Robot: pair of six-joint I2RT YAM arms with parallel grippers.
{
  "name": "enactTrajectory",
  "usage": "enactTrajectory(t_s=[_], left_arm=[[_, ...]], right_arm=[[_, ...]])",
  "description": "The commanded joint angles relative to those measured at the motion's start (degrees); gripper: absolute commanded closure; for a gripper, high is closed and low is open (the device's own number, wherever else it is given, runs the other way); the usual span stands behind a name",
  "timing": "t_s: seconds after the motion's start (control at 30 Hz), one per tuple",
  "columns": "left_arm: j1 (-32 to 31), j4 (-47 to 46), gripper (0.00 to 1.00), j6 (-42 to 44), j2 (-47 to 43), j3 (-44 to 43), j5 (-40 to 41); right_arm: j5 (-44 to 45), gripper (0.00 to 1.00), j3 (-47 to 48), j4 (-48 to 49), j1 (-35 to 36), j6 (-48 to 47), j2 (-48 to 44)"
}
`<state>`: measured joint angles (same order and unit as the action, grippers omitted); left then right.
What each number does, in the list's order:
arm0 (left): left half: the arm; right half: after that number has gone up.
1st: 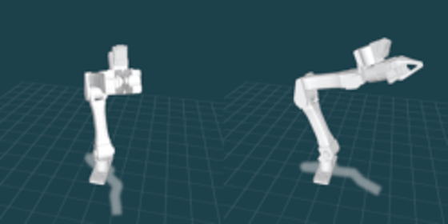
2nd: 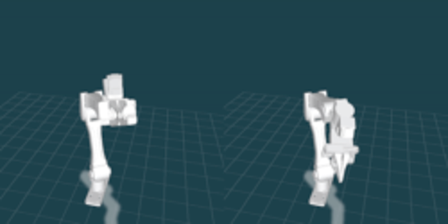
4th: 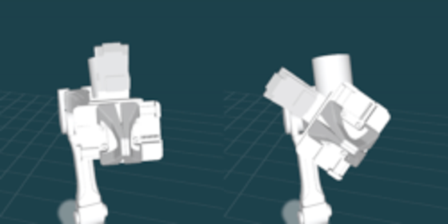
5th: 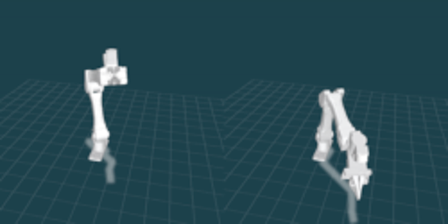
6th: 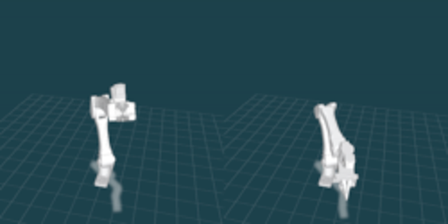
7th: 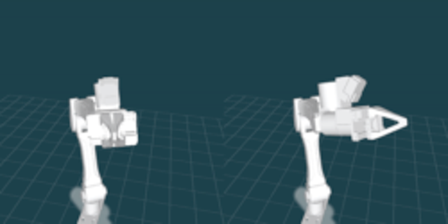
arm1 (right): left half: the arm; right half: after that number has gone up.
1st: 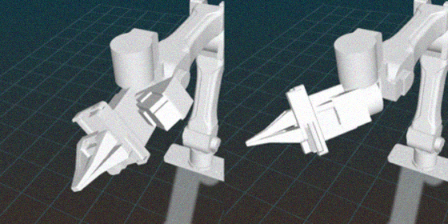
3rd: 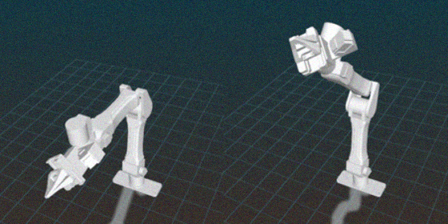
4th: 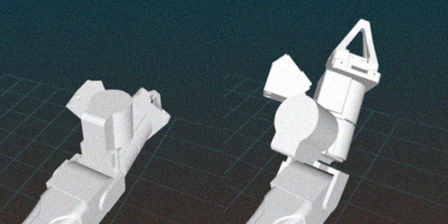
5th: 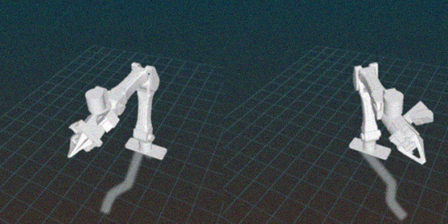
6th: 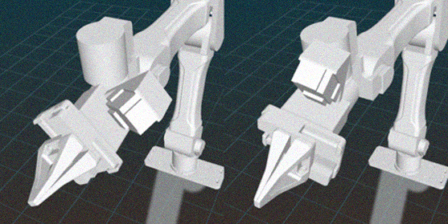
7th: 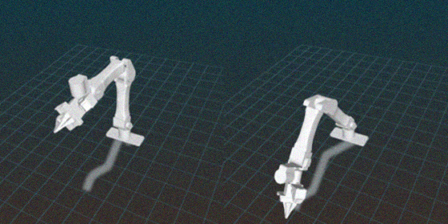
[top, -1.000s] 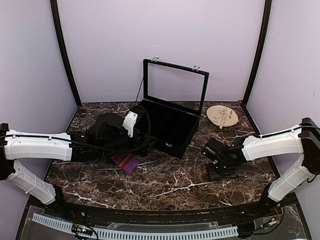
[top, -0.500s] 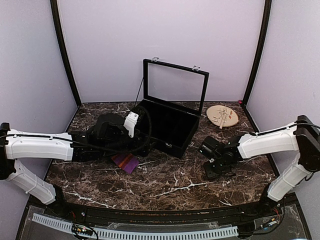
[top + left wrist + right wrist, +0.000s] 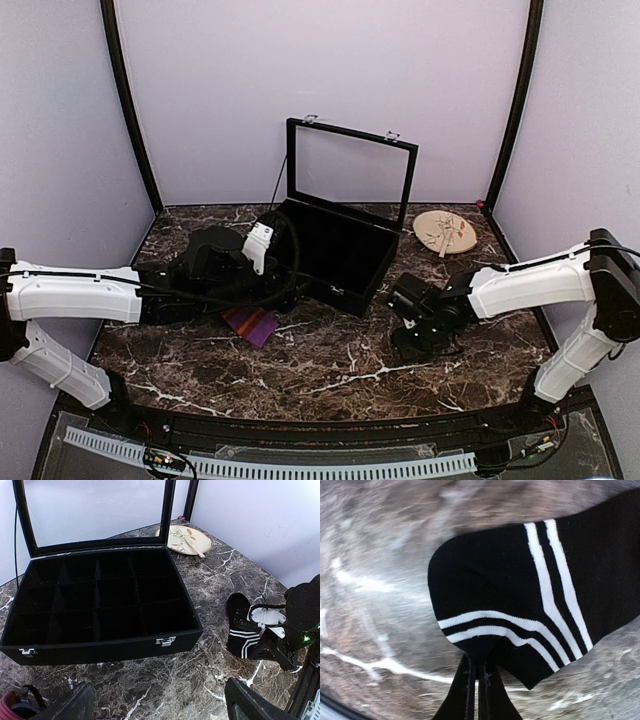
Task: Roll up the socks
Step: Move the sock to the center of the board.
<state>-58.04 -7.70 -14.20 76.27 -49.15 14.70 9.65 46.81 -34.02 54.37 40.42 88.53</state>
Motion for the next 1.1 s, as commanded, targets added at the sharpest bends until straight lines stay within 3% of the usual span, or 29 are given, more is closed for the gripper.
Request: enactTrajectory(t_s=[0.0,0.2,0.5,0.73,1.07], left_arm=[[-0.23,-1.09,0.07,-0.13,-3.02,2.22,0.61],[-0.23,-1.35,0.08,-0.7,-4.27,5.28,-2.64],[-2.03,-3.47,0.1,3.41,-1.91,7.22,-16.89],[-7.37,-1.0,0.1,8.26,4.65,4.36,-19.38],[-8.58,-2.79,0.19,11.75,10.6,3.56,-20.28]], right_arm=[[-2.77,0.99,2.85,1.61,3.02,2.67,1.39],[-6.32,0.99,4.77,6.18,6.53,6.01,2.32],[-12.25,1.0,7.08,12.55,8.89,7.19,5.45],[-16.55,1.0,8.47,15.04,8.91,5.6,6.89],[-21.95,1.0,6.68,17.26,8.87,4.78,6.95]])
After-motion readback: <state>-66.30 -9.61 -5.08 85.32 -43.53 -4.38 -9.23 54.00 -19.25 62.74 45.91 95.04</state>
